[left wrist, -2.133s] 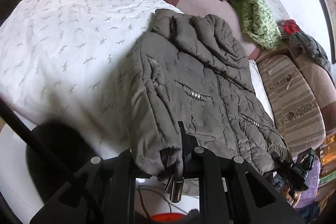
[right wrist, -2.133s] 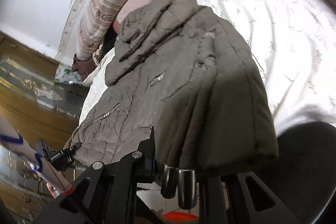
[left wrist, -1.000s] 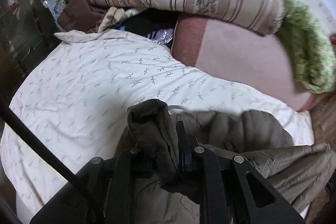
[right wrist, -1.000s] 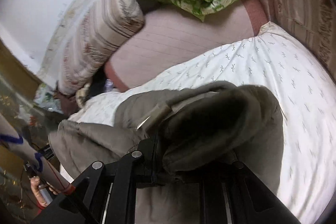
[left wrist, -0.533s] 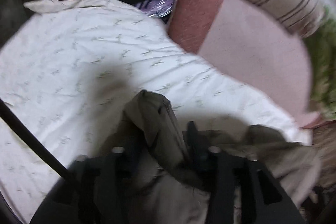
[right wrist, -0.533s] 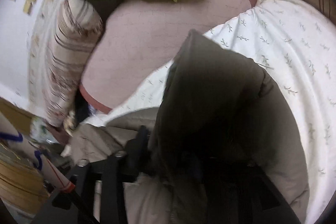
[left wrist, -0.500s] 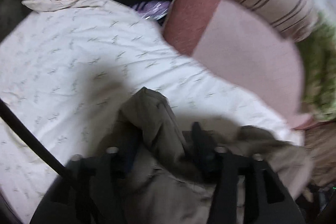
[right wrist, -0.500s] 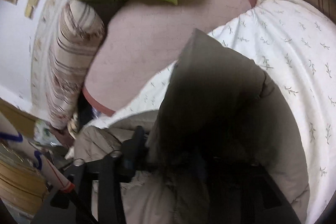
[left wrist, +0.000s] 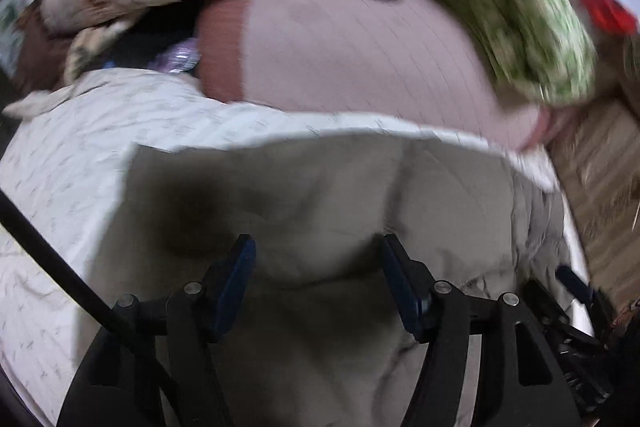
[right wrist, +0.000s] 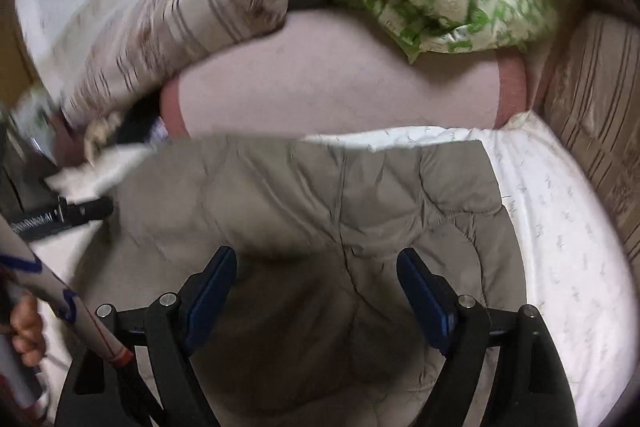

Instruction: Fold large clothes

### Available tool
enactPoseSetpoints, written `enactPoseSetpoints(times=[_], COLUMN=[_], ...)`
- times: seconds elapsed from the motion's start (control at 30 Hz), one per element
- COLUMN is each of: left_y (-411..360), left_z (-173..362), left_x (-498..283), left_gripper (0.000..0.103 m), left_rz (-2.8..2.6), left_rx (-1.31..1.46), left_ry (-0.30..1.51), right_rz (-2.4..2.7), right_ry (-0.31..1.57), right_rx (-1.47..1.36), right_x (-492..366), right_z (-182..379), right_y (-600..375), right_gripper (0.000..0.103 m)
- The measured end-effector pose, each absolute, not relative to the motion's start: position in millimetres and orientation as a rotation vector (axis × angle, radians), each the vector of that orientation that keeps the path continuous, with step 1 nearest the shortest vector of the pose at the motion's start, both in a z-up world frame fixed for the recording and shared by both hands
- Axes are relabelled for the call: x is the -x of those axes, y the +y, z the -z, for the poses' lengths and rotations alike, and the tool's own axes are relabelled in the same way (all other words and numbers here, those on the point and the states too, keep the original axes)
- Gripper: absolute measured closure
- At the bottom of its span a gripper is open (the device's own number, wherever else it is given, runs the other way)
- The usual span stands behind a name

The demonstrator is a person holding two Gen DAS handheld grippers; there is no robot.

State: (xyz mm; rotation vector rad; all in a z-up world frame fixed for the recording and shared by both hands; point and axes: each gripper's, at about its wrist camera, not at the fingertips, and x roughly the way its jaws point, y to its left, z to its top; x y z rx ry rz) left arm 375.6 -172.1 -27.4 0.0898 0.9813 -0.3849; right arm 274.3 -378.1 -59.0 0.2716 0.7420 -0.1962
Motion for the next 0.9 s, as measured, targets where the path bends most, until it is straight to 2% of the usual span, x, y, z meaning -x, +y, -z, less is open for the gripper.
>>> enactPoseSetpoints(times=[0.13,0.33,0.63,0.9], left_y=[-198.1,-205.7,-218.8,-220.6], left_z=[63.3,82.9,98.3,100.3], left_x=[-386.3,-416.8,-453.1,-451.0], left_gripper=[0.038,0.027,0.026,0.025], left_rz=[0.307,0.250,0.223,0.206], left_rx=[-0.184,-0.175,-0.189,-0.212], left_ry=[0.982,0.958,0.932,0.926], right_rz=[0.251,0.240,0.228,0.221], right_ry=[0.780,0.795,0.812,0.797], right_rx=[-0.222,-0.324,-0.377,-0.399], right_x=[-289.0,-312.1,-354.3,-357.3], right_z=[88.9,111.7,129.3,135.8], right_y=[-385.8,-419.3,-439.2,-441.7], right_gripper=[0.017,0.016,0.010,0.009])
